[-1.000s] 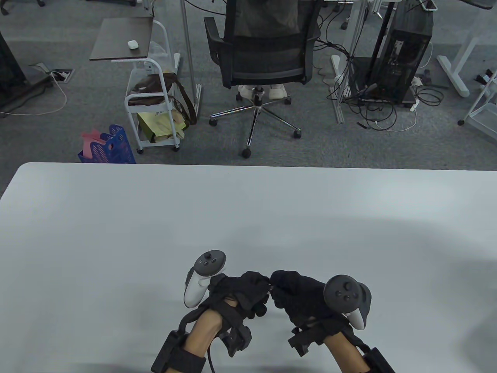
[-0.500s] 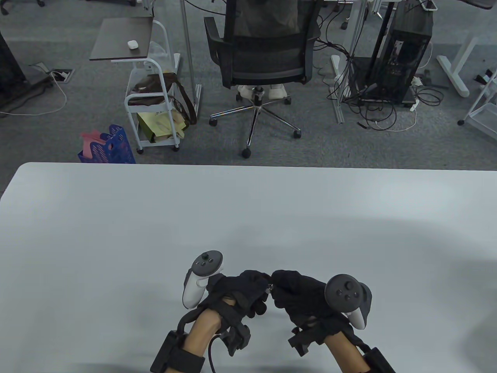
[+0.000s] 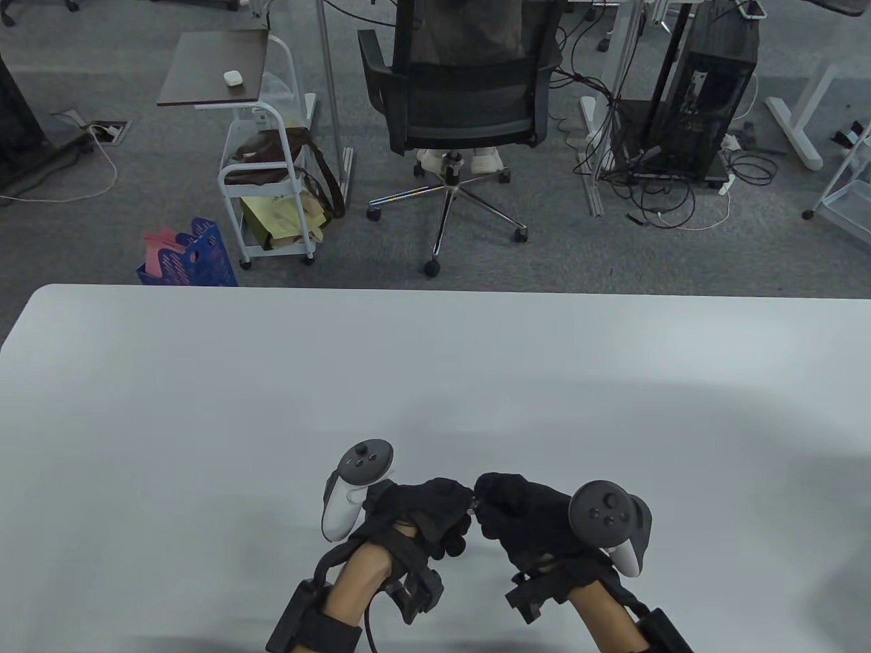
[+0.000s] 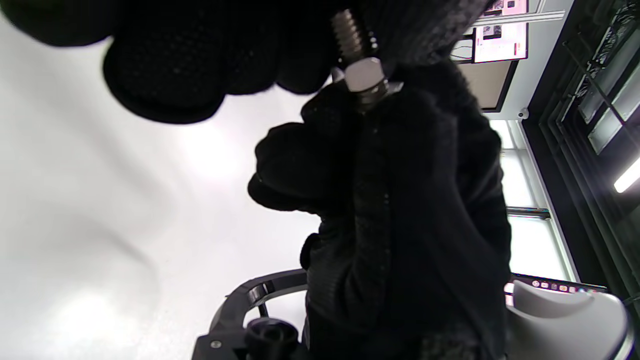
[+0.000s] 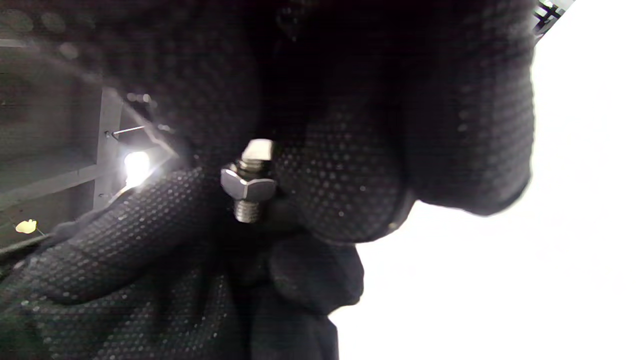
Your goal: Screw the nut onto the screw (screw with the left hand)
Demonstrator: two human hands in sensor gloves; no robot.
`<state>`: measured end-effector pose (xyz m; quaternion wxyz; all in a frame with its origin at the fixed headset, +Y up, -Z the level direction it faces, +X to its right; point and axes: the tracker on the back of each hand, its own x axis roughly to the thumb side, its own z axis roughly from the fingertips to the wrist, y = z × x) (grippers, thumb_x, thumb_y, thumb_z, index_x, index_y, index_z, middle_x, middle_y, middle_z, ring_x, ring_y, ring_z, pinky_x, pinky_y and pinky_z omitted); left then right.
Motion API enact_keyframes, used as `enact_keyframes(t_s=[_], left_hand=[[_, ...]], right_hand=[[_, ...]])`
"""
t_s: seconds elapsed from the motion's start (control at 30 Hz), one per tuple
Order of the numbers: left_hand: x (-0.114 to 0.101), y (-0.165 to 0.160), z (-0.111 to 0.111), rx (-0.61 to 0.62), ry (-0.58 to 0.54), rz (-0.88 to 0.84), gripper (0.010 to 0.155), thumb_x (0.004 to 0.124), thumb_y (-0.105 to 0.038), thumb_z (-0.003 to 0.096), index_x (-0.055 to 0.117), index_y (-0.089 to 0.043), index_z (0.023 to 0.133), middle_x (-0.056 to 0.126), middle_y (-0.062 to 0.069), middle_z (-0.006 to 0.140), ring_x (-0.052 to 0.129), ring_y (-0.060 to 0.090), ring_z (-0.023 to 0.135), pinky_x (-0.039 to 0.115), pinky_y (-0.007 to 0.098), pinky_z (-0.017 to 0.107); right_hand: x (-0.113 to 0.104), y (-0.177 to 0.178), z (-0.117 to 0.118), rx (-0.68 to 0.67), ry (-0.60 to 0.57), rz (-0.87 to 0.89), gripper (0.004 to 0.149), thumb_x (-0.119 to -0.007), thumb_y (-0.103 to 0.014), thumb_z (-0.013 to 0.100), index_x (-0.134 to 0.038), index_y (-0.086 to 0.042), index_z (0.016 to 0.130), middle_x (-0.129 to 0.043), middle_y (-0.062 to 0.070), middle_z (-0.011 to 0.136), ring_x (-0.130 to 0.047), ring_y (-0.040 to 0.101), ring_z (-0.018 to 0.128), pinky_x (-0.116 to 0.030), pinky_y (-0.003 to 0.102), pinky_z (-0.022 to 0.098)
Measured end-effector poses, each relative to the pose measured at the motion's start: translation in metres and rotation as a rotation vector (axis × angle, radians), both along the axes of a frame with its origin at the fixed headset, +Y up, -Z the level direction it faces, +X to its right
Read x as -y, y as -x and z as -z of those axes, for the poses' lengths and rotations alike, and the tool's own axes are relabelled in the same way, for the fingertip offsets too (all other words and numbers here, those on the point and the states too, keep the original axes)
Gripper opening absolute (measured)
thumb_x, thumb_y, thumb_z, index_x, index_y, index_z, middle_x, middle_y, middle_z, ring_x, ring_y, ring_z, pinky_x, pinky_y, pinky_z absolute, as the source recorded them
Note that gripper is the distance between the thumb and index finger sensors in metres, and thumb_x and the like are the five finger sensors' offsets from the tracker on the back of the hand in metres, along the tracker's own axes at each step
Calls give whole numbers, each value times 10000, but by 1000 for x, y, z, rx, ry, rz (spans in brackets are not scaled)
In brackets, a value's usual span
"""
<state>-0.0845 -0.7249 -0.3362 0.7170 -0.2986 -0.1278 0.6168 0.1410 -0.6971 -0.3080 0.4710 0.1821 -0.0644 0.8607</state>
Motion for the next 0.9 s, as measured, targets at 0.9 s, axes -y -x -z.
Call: enact_keyframes(t_s=[0.9], left_hand=[[-3, -1, -2, 34, -6, -12, 552, 707, -360, 465, 662, -47, 917, 766, 254, 819, 889, 431, 551, 716, 555, 417]], right_hand=[[0, 0, 0, -1, 1, 11, 452, -954, -312, 331, -862, -177, 752, -1017, 68, 651, -1147, 230, 362, -1018, 381, 271]])
